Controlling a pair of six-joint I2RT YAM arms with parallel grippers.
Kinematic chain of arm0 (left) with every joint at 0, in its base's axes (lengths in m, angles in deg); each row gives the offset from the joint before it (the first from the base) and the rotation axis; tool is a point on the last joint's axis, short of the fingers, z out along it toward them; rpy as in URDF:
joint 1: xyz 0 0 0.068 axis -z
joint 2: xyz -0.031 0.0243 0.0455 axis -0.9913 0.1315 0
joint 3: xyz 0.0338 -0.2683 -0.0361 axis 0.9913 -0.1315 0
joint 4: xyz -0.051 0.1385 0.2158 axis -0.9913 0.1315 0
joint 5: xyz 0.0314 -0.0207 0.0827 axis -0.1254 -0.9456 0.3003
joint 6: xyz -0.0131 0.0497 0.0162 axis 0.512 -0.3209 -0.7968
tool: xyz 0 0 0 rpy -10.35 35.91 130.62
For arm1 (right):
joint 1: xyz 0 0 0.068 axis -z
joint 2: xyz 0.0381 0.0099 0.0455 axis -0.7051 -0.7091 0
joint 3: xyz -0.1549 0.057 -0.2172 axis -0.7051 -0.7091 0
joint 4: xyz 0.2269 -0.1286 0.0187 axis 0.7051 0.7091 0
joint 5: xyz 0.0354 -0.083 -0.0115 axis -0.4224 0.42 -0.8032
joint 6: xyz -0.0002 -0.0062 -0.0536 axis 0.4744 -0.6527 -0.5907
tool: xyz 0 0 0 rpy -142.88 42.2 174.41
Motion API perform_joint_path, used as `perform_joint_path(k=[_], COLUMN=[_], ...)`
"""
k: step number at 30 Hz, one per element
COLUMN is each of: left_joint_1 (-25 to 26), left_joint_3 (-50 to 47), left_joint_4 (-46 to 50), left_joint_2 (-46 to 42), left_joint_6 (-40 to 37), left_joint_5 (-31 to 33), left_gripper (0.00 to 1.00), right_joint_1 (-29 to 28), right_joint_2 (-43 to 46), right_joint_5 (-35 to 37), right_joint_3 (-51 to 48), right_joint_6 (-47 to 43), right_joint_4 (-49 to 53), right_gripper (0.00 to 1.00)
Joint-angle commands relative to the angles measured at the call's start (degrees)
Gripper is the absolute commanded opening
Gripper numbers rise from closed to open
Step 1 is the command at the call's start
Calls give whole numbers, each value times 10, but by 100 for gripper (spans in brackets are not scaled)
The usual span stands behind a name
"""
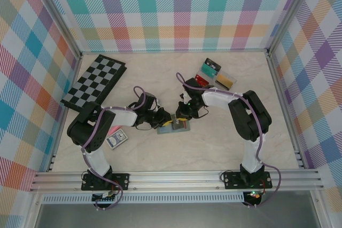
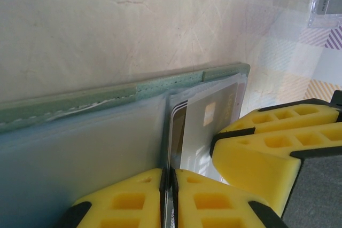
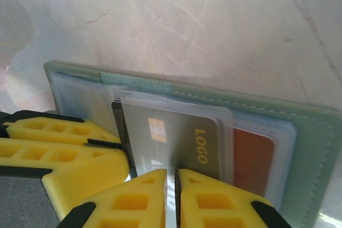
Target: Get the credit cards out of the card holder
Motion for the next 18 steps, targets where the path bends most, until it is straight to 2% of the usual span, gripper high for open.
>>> perform_joint_path(k=[1,7,12,18], left_joint_1=[-6,-10,-11,-11], left_joint_3=[3,3,3,2], left_joint_4=[-4,29,28,25], left_joint_2=[8,6,17,18], left_joint_6=[-14,-27,-26,-25], left_joint_5=[-7,12,9,8], left_gripper=[13,8,7,7], right_joint_1=[-4,-4,-4,-5], right_joint_2=[-10,35,63,33], right_joint_5=[-10,33,116,107], right_joint_3=[-12,-8,-5,8], right_joint_6=[6,1,1,-10], right_joint_4=[5,15,41,56], right_gripper=[13,16,23,24])
